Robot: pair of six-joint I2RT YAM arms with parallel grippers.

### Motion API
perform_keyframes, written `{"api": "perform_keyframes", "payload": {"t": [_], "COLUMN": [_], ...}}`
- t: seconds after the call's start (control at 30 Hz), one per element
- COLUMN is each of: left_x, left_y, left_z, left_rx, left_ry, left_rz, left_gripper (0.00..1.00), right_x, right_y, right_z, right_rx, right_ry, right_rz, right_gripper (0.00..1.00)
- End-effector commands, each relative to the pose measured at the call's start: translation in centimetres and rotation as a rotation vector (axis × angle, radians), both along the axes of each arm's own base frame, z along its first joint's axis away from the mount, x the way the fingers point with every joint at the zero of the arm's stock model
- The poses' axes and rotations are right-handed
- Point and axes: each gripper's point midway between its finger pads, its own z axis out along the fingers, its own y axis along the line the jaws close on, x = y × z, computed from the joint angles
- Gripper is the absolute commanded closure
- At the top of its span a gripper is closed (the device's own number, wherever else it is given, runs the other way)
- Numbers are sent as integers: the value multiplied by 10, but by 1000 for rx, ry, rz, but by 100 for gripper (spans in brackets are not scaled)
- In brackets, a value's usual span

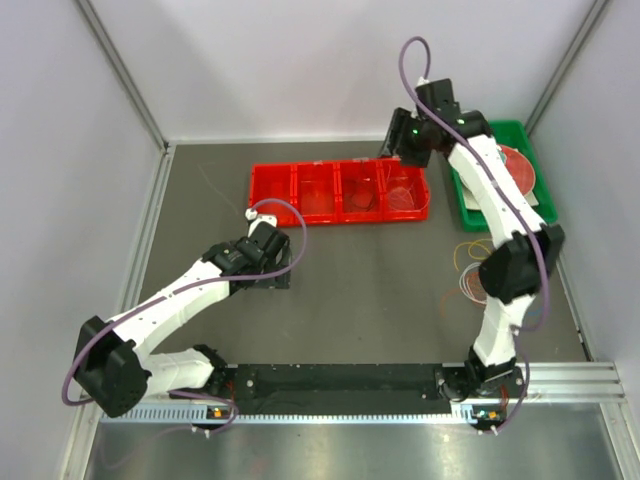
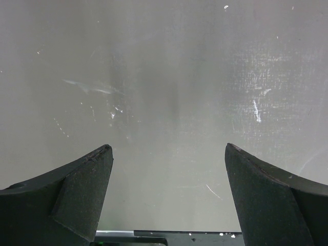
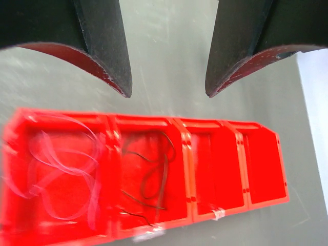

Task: Untangle the cables

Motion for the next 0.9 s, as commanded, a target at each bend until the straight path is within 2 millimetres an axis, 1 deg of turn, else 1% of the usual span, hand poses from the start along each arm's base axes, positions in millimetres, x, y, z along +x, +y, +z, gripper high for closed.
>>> {"api": "perform_keyframes", "payload": {"t": [0.0,0.03,0.07,0.1,0.13,0.17,0.2,0.23,0.27,0.3,0.33,0.37,0.47,0.5,0.57,0.6,0.63,0.67,0.7,0.73,0.77,0.87], "left_x": [2,1,1,0,1,0,0,0,-1,0,-1,-1,-1,-1,-2,-2,-2,-3,-3,-3,-3,-3], "left_y": [-4,-5,-6,-6,-7,-8,-9,-9,-9,-10,-9,-10,-9,-9,-9,-10,-9,-10,-10,-10,-10,-11], "left_z": [8,9,8,9,8,8,8,7,7,7,7,7,8,9,9,9,9,10,10,10,11,12], "left_rx": [-19,-20,-20,-21,-22,-21,-21,-21,-19,-20,-17,-17,-15,-14,-10,-14,-10,-11,-10,-10,-11,-9], "left_ry": [-22,-24,-22,-22,-22,-20,-19,-16,-14,-17,-14,-16,-21,-25,-25,-28,-27,-29,-32,-33,-36,-38], "left_rz": [-1,-2,-6,-11,-11,-16,-18,-20,-22,-23,-23,-23,-22,-20,-24,-24,-25,-27,-27,-26,-27,-30], "left_gripper": [6,6,6,6,6,6,6,6,6,6,6,6,6,6,6,6,6,6,6,6,6,6], "right_x": [-37,-46,-52,-61,-66,-81,-92,-101,-111,-124,-133,-146,-163,-173,-184,-192,-195,-204,-205,-201,-205,-203], "right_y": [-48,-64,-73,-82,-101,-113,-123,-131,-146,-153,-161,-173,-191,-200,-207,-211,-218,-221,-223,-229,-231,-236], "right_z": [14,23,19,9,5,6,-10,-18,-15,-35,-40,-51,-67,-80,-96,-111,-119,-134,-140,-147,-156,-171], "right_rx": [-112,-126,-139,-143,-157,-157,-151,-148,-134,-146,-162,-182,-227,-238,-241,-247,-231,-236,-232,-220,-227,-255], "right_ry": [-32,-48,-27,13,38,61,121,154,157,217,231,263,308,353,411,454,478,516,521,515,537,571], "right_rz": [-108,-155,-185,-230,-296,-336,-391,-420,-472,-504,-531,-564,-620,-658,-687,-707,-736,-744,-746,-767,-769,-763], "right_gripper": [41,41,41,40,40,40,39,38,36,25,8,1,1,1,1,1,1,1,1,1,1,1]}}
